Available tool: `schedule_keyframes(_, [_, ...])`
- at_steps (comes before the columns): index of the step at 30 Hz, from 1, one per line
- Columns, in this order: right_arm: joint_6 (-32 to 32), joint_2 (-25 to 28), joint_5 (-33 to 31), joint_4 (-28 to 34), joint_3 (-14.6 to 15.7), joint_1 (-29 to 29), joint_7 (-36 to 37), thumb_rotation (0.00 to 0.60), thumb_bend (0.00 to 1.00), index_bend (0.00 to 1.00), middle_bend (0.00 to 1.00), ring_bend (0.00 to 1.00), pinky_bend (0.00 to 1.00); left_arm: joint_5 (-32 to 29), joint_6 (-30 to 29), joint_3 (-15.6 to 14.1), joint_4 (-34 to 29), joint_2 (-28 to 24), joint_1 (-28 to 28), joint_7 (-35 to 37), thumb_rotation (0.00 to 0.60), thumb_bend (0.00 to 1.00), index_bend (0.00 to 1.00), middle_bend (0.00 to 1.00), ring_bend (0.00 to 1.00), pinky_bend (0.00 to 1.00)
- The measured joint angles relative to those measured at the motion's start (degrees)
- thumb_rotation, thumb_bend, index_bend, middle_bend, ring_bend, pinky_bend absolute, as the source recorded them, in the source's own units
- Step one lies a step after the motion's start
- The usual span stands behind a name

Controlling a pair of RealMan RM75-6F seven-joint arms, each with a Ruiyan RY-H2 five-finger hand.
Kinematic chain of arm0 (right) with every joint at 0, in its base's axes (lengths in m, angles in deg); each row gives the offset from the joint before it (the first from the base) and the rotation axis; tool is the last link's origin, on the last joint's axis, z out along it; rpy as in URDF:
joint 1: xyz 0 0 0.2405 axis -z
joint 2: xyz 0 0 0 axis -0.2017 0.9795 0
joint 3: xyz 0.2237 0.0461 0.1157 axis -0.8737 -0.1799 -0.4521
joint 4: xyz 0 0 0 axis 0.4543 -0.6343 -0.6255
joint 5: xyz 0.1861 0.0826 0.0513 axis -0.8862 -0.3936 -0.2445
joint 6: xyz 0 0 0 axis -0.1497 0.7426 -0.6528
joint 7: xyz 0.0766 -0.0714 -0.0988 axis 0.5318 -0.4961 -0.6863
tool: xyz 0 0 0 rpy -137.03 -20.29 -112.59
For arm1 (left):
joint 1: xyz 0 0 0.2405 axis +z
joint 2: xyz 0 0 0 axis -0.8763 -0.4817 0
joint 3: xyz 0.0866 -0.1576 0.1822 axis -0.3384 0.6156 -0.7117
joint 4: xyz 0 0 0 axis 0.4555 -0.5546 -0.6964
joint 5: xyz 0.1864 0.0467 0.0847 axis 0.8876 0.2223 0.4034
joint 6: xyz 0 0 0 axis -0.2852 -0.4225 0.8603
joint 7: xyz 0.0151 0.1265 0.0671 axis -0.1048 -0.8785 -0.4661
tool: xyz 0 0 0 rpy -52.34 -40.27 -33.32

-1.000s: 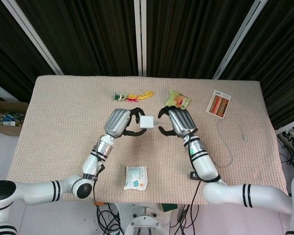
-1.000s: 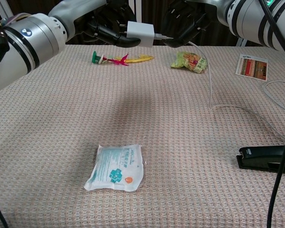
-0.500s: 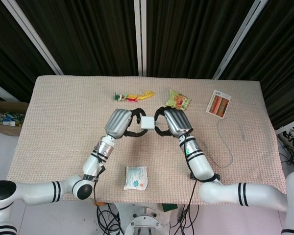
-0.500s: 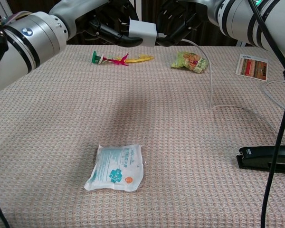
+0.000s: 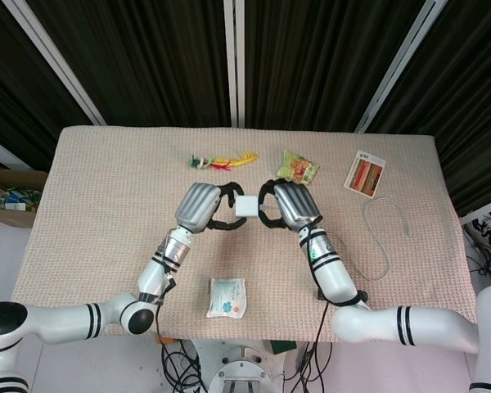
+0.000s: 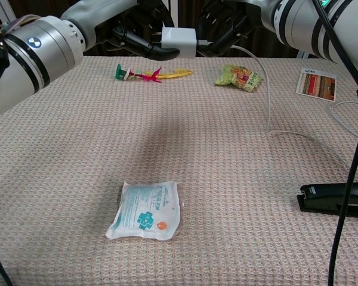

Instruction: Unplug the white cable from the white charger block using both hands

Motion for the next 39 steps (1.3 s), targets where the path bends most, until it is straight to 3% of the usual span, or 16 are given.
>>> schedule_keyframes(7, [0.8,-0.1,0.8,-0.1,0.5,0.2,0.2,0.600,0.46,0.74,0.43,0.31,0.40,0.0,0.3,0.1,0.0,-0.4,0.1,0.2,0.465,0.40,0.62,0.58,0.73,0.91])
schedule_keyframes(19, [0.1,3.7,0.6,-0.6,1.2,2.6,2.4,0.600,0.46,0.74,0.43,0.31,0.40,0.3,0.7,-0.5,2.2,-1.0,1.6,4.2,0.469,0.40,0.62,0.58,0.74,0.91])
schedule_keyframes(22, [-0.2,4.4,0.0,-1.9,1.4,3.1,2.6,0.600,0.46,0.74,0.43,0.31,0.40,0.2,1.2,-1.3,5.2,-0.3,1.7,4.3,0.472,0.40,0.62,0.58,0.73,0.91])
schedule_keyframes(28, [-2.2,4.1,-1.7,-4.9,2.2,3.1,2.8,0.600,0.45,0.73,0.42,0.31,0.40,1.4,2.4,-3.8,15.7,3.4,1.4,3.4,0.560,0.41,0.63,0.58,0.73,0.88])
schedule_keyframes(31, [-3.5,2.9,-2.6,-7.7,2.6,2.9,3.1,0.600,0.45,0.71,0.41,0.31,0.40,2.0,3.6,-5.1,21.4,5.8,1.2,3.2,0.576,0.38,0.54,0.54,0.67,0.85])
schedule_keyframes(34, [-4.9,1.4,-3.2,-10.5,2.7,2.4,3.4,0.600,0.44,0.68,0.40,0.31,0.40,1.9,5.7,-5.9,24.0,7.4,1.0,2.2,0.593,0.34,0.39,0.48,0.55,0.79])
schedule_keyframes(36, [-5.9,-0.3,-3.7,-13.0,2.8,1.7,3.4,0.600,0.40,0.62,0.37,0.29,0.38,1.3,6.3,-6.0,23.9,7.4,1.1,1.1,0.590,0.29,0.31,0.40,0.44,0.69])
schedule_keyframes(38, [-7.0,-1.9,-4.3,-15.4,3.0,1.0,3.3,0.600,0.31,0.39,0.29,0.24,0.31,0.3,7.1,-5.9,22.9,6.9,1.2,-0.1,0.538,0.23,0.23,0.29,0.32,0.58])
schedule_keyframes(39, [-8.0,-2.8,-4.8,-16.9,3.2,0.6,3.1,0.600,0.25,0.20,0.20,0.18,0.26,-0.3,7.6,-5.9,22.4,6.4,1.3,-0.9,0.486,0.18,0.19,0.24,0.26,0.51])
